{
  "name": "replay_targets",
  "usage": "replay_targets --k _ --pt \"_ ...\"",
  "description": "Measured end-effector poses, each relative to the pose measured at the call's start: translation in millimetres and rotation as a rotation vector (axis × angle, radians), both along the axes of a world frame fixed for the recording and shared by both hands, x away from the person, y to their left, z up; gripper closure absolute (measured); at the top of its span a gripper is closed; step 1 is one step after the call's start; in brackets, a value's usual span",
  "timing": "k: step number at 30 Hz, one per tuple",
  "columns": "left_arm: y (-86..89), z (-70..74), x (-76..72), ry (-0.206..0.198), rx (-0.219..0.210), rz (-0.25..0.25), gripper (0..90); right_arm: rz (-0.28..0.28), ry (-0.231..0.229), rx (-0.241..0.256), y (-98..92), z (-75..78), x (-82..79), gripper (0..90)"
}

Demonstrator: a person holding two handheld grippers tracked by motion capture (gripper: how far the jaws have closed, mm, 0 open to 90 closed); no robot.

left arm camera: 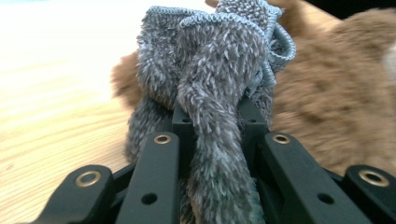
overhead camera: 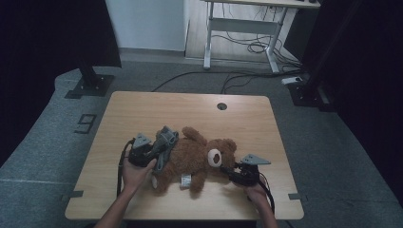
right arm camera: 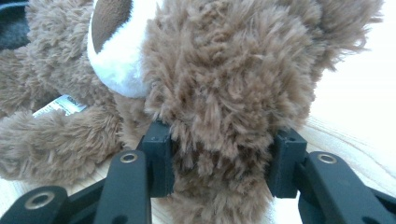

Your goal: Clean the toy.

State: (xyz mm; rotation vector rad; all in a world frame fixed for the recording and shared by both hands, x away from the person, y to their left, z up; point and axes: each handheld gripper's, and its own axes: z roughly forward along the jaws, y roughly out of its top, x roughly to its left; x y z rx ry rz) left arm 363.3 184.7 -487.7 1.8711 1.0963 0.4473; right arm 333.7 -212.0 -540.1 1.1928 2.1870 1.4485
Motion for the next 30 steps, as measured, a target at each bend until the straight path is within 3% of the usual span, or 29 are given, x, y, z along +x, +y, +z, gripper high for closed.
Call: replay_targets --k 5,9,10,12,17,25,30 --pt "11.5 3.7 0.8 -0.002 -0.007 0.033 74.6 0.002 -0.001 0.003 -0.8 -0.3 0.7 52.7" --pt "-1.1 21.8 -8.4 -0.051 -0.018 -0.007 74.7 0.002 0.000 0.002 -1.1 -0.3 0.8 52.6" --pt "-14.9 33.3 -11.7 -0.076 -0.023 -0.046 74.8 0.001 0.001 0.002 -1.2 -0.4 0.7 52.6" --pt "-23.9 38.8 -12.6 -0.087 -0.024 -0.069 74.8 0.000 0.001 0.002 -1.1 -0.3 0.6 52.6" --pt "-80.8 57.6 -7.4 -0.110 -0.004 -0.187 74.7 -0.002 0.004 0.005 -1.1 -0.4 0.1 52.5" --pt "-166.3 59.1 11.7 -0.054 0.038 -0.308 74.7 0.002 -0.006 0.006 -2.0 -1.9 -0.5 52.6" --pt "-191.8 42.5 20.8 0.006 0.095 -0.325 74.6 -0.003 -0.012 0.002 -1.5 -2.4 -1.3 52.4"
